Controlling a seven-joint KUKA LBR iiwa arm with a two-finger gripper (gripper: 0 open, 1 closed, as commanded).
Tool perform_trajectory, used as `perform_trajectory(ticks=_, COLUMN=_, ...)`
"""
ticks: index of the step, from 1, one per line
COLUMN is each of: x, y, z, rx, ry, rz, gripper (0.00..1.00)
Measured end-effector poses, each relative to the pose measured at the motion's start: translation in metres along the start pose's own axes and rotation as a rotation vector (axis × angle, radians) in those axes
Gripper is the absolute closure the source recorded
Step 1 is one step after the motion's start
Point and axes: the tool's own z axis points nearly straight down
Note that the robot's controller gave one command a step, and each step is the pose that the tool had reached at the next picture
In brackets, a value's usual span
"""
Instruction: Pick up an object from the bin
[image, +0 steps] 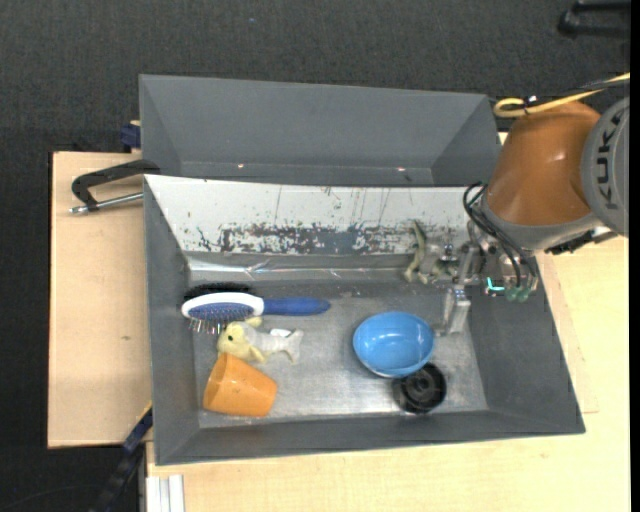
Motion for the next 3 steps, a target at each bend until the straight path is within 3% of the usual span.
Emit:
perform_trajectory(ticks=1, x=0.022, y=0.072, z=0.076, rx=-0.001, ry=-0.007, rz=-0.466, gripper=0.00)
perform_trajectory(ticks=2, x=0.022, y=0.070, z=0.076, rx=0.001, ry=-0.009, rz=-0.464, gripper=1.00)
perform_trajectory(ticks=3, x=0.020, y=0.060, z=-0.081, rx=0.008, ry=-0.019, rz=-0.728, gripper=1.00)
